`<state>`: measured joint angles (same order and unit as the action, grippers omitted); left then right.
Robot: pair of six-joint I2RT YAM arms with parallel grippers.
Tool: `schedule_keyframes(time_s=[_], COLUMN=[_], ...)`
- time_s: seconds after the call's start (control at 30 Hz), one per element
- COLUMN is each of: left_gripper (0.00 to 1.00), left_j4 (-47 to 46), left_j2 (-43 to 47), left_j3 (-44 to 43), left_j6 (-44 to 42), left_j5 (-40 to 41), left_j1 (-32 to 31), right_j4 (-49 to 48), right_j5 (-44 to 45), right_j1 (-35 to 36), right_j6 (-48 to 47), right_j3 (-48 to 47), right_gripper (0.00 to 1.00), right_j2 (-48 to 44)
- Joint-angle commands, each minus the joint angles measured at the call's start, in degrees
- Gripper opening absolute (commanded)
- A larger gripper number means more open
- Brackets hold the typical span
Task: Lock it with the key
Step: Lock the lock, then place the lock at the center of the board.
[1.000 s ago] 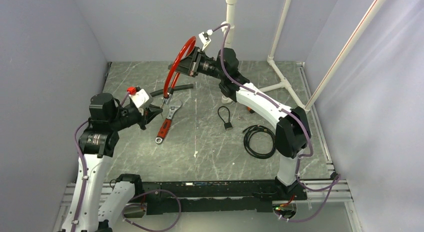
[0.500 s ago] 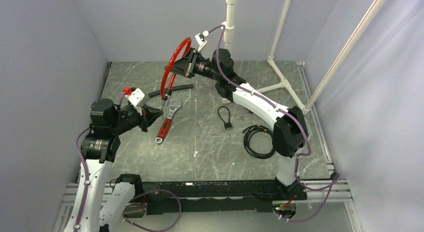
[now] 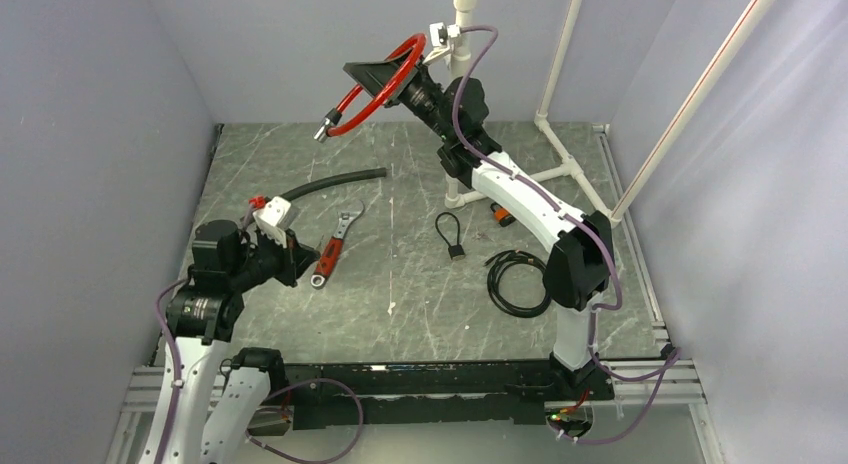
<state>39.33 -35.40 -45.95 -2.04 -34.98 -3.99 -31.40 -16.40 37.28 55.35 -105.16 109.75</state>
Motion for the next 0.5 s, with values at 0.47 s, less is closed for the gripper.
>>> schedule_keyframes(time_s=[0.47], left_gripper=[0.0], left_j4=[-1.5], left_j2=[-18.12], left_j3=[-17.27], left_j6=[18.04], left_j5=[19.43], left_j1=[8.97], right_j4=[30.03], right_j5=[-15.32], right_j1=[4.45], right_j6=[-40.77], right_j3=[14.69], right_gripper=[0.0], right_j2=[-11.05])
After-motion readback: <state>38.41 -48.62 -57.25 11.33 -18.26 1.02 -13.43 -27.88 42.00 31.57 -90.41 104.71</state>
